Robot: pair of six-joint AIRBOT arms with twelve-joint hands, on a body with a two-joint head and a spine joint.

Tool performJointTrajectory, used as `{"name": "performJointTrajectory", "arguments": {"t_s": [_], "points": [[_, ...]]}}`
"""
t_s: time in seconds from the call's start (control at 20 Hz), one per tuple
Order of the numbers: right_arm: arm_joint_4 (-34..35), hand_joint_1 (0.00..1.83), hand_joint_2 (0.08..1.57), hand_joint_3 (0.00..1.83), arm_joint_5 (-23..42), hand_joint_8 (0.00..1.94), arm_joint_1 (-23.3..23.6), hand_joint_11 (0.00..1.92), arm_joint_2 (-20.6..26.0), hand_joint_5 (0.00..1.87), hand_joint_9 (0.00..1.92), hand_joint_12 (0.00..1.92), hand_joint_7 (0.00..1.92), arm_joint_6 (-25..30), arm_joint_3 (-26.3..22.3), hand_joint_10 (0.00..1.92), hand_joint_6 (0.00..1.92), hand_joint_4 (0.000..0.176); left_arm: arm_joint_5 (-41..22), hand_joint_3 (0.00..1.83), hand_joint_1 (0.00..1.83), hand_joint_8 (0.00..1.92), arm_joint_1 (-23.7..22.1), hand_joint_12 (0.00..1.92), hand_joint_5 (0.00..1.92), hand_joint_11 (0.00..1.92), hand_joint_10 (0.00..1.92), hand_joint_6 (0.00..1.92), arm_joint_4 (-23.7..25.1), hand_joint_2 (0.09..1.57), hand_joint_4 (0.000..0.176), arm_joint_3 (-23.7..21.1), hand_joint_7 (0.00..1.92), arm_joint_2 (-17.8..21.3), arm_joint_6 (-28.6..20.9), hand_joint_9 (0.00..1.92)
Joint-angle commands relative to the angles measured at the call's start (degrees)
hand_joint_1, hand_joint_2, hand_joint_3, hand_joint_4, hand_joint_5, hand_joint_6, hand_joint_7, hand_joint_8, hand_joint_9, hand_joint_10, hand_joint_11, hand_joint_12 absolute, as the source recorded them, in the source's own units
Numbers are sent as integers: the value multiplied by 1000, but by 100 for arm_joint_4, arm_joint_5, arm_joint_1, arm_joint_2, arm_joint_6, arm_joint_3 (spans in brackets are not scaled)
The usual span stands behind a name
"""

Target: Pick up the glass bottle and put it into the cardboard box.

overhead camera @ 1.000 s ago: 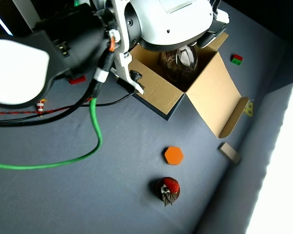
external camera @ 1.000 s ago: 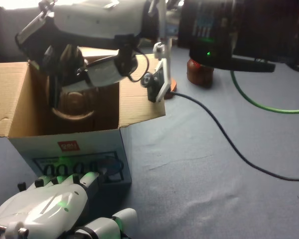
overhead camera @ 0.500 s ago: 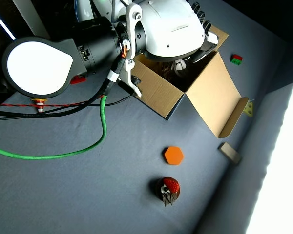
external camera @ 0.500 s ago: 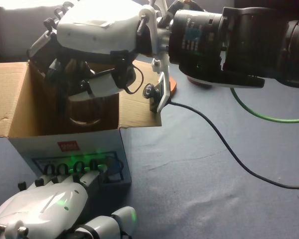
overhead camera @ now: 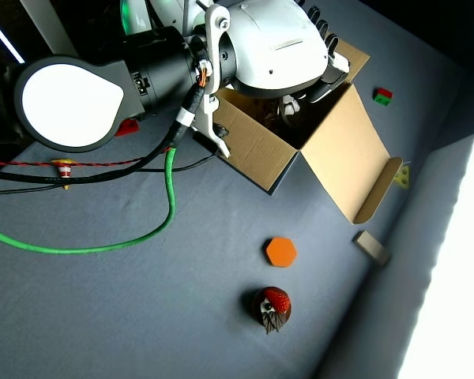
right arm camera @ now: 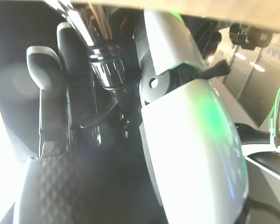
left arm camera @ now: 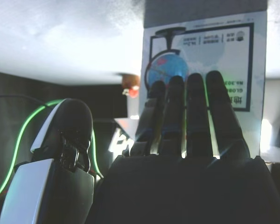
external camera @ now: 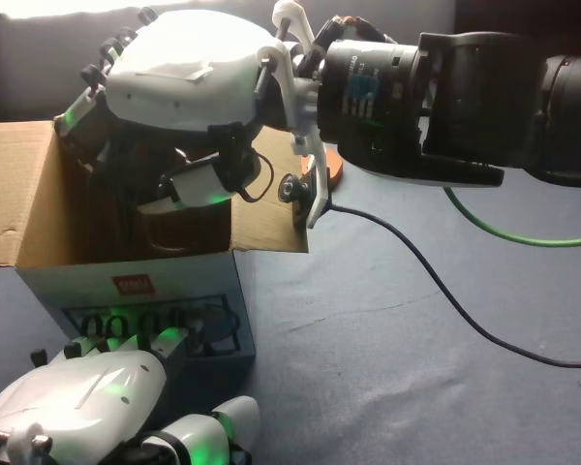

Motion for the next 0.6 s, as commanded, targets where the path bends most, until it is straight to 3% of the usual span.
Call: {"name": "performJointTrajectory", "arguments": {"t_s": [0.0, 0.3, 0.35, 0.4, 0.45, 0.55], "points": [[173, 1159, 1232, 10, 523, 1302, 46, 524, -10, 687, 768, 1866, 858, -67, -40, 1452, 1426, 0, -288, 4, 2, 4, -55, 366, 71, 0, 4, 3, 410, 1320, 0, 7, 131, 7, -33, 108], [173, 1137, 1281, 11, 452, 1397, 27, 465, -23, 568, 716, 1890, 796, -155, -40, 1459, 1546, 0, -288, 3, 13, 3, -70, 370, 71, 0, 3, 2, 412, 1321, 0, 27, 134, 11, -33, 109], [173, 1038, 1278, 7, 448, 1088, 19, 231, -23, 327, 465, 1868, 510, -165, -40, 1339, 1281, 0, -288, 3, 14, 3, -75, 370, 70, 0, 3, 2, 412, 1322, 0, 27, 134, 13, -33, 109], [173, 1038, 1278, 7, 448, 1088, 12, 231, -22, 327, 465, 1868, 510, -205, -40, 1339, 1281, 0, -288, 3, 14, 3, -82, 370, 70, 0, 3, 2, 412, 1322, 0, 27, 134, 15, -33, 109], [173, 952, 1267, 1, 447, 804, 2, 8, -22, 173, 244, 1841, 349, -264, -39, 1219, 1077, 0, -289, 3, 16, 3, -88, 371, 70, 0, 3, 2, 412, 1321, 0, 27, 135, 14, -33, 110], [174, 844, 1200, 0, 445, 569, -6, 0, -15, 10, 14, 1415, 201, -291, -39, 957, 881, 0, -289, 1, 16, 3, -89, 371, 75, 0, 3, 3, 412, 1317, 0, 22, 136, 14, -33, 111]]}}
